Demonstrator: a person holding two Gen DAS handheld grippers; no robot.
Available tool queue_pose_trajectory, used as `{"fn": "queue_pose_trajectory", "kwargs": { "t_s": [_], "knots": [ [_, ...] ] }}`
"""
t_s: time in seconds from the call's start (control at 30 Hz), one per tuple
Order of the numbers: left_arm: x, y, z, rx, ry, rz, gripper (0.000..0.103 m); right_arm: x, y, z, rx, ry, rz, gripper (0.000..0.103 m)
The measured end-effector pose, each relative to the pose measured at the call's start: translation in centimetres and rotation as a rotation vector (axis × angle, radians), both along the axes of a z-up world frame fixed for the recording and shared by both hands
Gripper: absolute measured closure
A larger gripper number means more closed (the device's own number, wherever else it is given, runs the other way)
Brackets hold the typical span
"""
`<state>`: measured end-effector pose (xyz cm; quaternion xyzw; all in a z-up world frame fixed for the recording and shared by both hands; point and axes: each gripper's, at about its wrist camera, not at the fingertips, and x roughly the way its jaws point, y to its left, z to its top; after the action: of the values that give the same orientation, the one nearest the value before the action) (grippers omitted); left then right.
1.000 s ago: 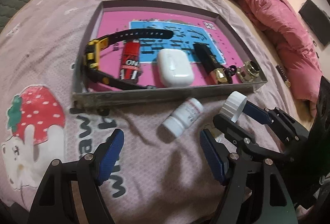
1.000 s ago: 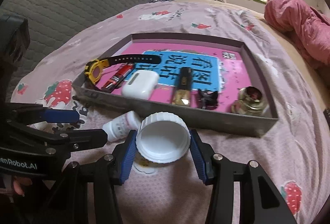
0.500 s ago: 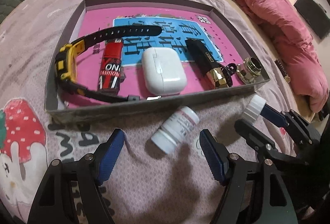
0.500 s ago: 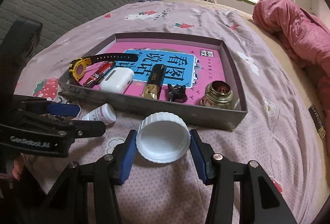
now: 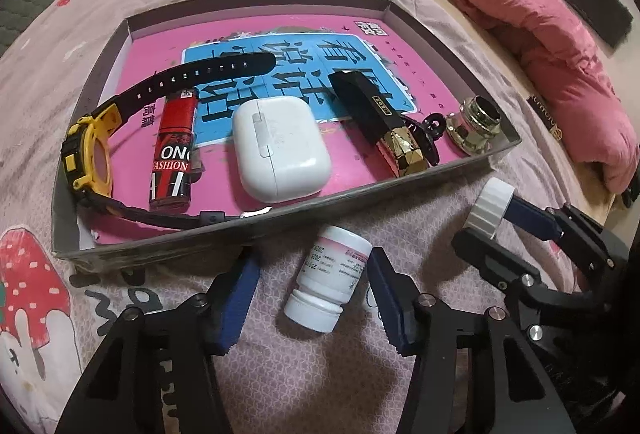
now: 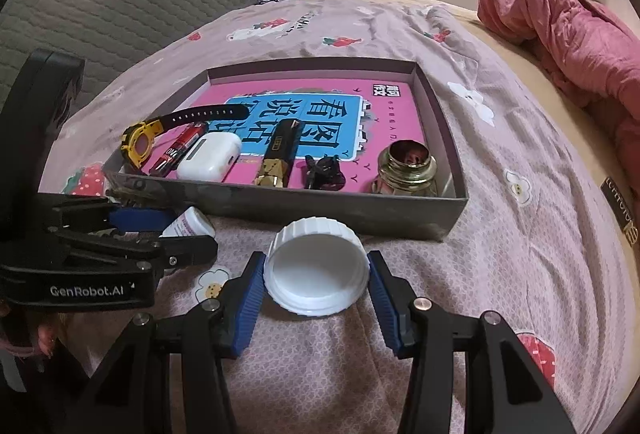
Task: Organize rigid objects
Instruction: 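Grasp the white bottle cap with the right tool while the left tool grasps the pill bottle, then lift and carry the pill bottle into the tray with the left tool while the right tool carries the cap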
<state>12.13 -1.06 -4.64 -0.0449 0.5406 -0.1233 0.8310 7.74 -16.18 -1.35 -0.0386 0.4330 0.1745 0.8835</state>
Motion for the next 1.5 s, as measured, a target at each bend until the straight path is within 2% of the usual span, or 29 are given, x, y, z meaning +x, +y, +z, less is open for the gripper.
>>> {"fn": "queue_pose_trajectory", "kwargs": {
  "t_s": [0.27,0.33,0.37,0.4,0.67,1.27,1.5],
  "knots": [
    [-0.2,0.3,-0.1,0.006,0.0,0.025,0.058,0.0,-0.1,-0.2,0.007,0.007,-0.003,0.053],
    [-0.3,0.5,-0.1,-0.003,0.001,0.033,0.063,0.0,-0.1,-0.2,0.009,0.009,-0.002,0.053],
    [-0.4,0.6,0.0,-0.007,0.0,0.039,0.07,0.0,-0.1,-0.1,0.013,0.007,-0.001,0.053],
    [-0.6,0.8,0.0,-0.011,-0.001,0.044,0.073,0.0,-0.1,-0.1,0.013,0.006,-0.002,0.053],
    [-1.8,1.8,0.3,-0.079,0.003,0.076,0.074,-0.2,0.4,0.1,0.017,0.007,0.011,0.053],
    [-3.3,2.6,2.8,-0.076,-0.047,0.086,0.076,-1.4,1.7,0.9,0.006,-0.009,0.05,0.053],
    [-4.0,3.6,4.2,-0.1,-0.076,0.113,0.076,-1.6,1.5,1.5,0.014,-0.021,0.044,0.053]
  ]
}}
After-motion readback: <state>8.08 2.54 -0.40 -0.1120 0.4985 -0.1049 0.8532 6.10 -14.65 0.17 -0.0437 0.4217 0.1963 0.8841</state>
